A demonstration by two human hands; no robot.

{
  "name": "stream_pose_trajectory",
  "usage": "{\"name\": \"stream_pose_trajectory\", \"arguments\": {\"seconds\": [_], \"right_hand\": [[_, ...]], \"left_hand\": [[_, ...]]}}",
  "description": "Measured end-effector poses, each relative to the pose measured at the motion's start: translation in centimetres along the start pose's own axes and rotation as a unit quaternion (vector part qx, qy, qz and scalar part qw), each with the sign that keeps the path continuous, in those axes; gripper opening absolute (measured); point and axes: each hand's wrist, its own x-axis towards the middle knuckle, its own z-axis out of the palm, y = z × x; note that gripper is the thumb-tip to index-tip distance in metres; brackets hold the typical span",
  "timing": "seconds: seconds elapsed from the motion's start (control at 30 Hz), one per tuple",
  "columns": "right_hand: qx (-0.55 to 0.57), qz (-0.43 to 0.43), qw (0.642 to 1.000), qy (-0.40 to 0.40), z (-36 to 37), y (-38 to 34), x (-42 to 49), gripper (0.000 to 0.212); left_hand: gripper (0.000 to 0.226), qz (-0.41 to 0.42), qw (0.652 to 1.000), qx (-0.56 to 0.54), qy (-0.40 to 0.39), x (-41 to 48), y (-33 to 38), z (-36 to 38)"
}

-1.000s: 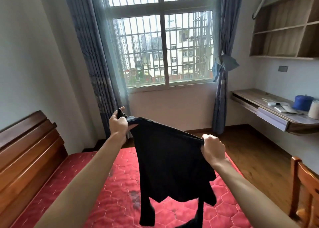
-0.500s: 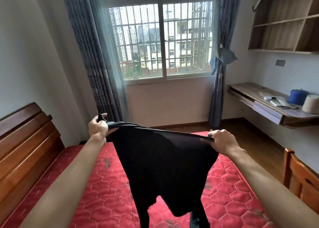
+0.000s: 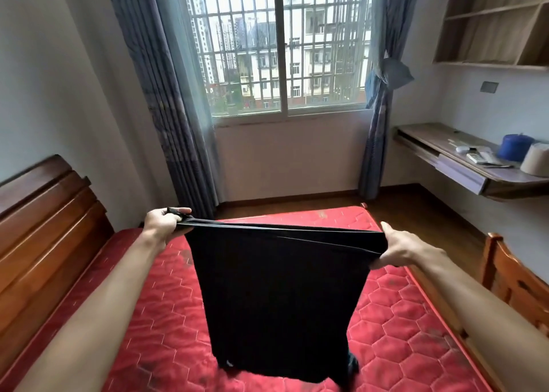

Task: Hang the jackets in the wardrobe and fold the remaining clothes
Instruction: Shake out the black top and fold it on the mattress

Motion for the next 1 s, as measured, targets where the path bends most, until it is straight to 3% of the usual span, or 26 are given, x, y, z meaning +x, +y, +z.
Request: {"name": "stream_pose_trajectory", "arguments": {"seconds": [0.1, 0.3, 0.5, 0.8, 1.0], "right_hand": [[-0.026, 0.03, 0.999, 0.006, -0.4, 0.1, -0.9, 0.08], [-0.088, 0.113, 0.988, 0.066, 0.0, -0.3, -1.7, 0.035], [-0.029, 0.123, 0.986, 0.109, 0.2, -0.4, 0.9, 0.03], [0.032, 0.056, 0.982, 0.175, -2.0, -5.0, 11.4, 0.033], [0.077, 0.003, 0.968, 0.238, -8.2, -9.2, 18.6, 0.038]], "left_hand": [[0.03, -0.016, 1.0, -0.009, 0.0, 0.1, -0.3, -1.1], [0.025, -0.092, 0.988, 0.123, 0.015, 1.7, -2.4, -2.9], [0.03, -0.145, 0.989, 0.034, -0.007, 2.2, -4.2, -3.0], [0.036, -0.078, 0.994, -0.071, 0.041, 11.0, -2.2, 2.6], [0.036, -0.008, 0.993, -0.117, 0.03, 19.7, 4.5, 4.3]]}}
